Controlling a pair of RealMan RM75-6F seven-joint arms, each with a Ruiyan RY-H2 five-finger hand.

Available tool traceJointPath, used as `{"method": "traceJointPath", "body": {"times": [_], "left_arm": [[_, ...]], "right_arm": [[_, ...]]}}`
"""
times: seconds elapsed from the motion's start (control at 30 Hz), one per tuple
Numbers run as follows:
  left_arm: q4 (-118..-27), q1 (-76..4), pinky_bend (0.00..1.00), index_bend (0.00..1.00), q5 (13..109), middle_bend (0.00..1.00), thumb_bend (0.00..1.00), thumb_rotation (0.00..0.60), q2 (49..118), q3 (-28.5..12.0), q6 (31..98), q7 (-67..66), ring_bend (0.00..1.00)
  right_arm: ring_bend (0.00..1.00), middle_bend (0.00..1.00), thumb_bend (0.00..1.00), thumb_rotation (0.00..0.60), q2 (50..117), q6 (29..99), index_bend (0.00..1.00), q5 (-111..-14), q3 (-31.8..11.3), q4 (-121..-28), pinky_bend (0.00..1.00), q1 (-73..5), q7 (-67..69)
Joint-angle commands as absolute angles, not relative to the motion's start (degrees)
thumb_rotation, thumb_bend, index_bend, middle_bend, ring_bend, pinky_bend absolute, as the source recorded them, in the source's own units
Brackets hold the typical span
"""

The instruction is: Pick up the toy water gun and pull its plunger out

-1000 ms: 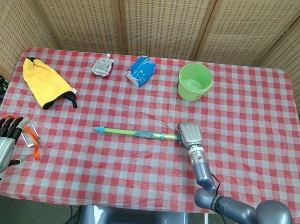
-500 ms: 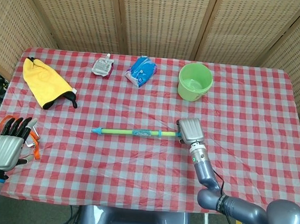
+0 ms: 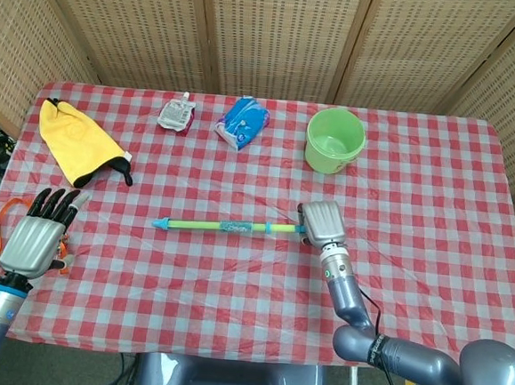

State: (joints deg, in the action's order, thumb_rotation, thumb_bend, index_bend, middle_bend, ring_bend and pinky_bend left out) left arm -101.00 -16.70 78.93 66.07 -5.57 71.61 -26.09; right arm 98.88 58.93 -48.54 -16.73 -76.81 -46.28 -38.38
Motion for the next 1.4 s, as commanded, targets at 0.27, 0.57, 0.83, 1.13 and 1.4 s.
{"method": "traceJointPath", "body": {"times": [0.27, 0.57, 0.83, 1.13, 1.4], "left_arm": [[-103.06, -18.9, 0.0, 0.0, 77.29, 0.0, 0.04, 0.6, 65.45, -6.44, 70.03, -28.14, 0.0], [-104.44, -22.24, 0.0, 0.0, 74.09, 0.0, 0.05, 0.6, 65.14, -8.37, 67.09, -29.43, 0.0], [-104.2, -26.52, 0.0, 0.13, 69.07, 0.0, 0.18, 0.6, 67.92, -11.12, 64.29, -31.01, 0.0], [-99.47, -33.78, 0.0, 0.23, 62.02, 0.0, 0.23, 0.6, 80.1, -15.07, 66.3, -38.46, 0.0], [-95.79, -37.06, 0.0, 0.25, 59.84, 0.0, 0.23, 0.6, 88.76, -15.59, 70.66, -43.58, 0.0]], "right_arm": [[0.97, 1.0, 0.53, 0.6, 98.58, 59.5, 0.77, -47.93, -16.81, -77.35, 0.74, -46.76, -38.54], [0.98, 1.0, 0.54, 0.6, 97.85, 61.61, 0.78, -46.69, -18.89, -80.99, 0.74, -47.36, -38.36], [0.98, 1.0, 0.54, 0.6, 96.15, 62.59, 0.78, -44.99, -20.07, -85.09, 0.74, -47.84, -38.73], [0.98, 1.0, 0.54, 0.6, 96.51, 64.43, 0.79, -42.99, -19.57, -85.71, 0.74, -48.5, -40.08], [0.98, 1.0, 0.54, 0.6, 98.24, 67.29, 0.79, -41.17, -21.1, -86.08, 0.74, -49.36, -40.26]]}}
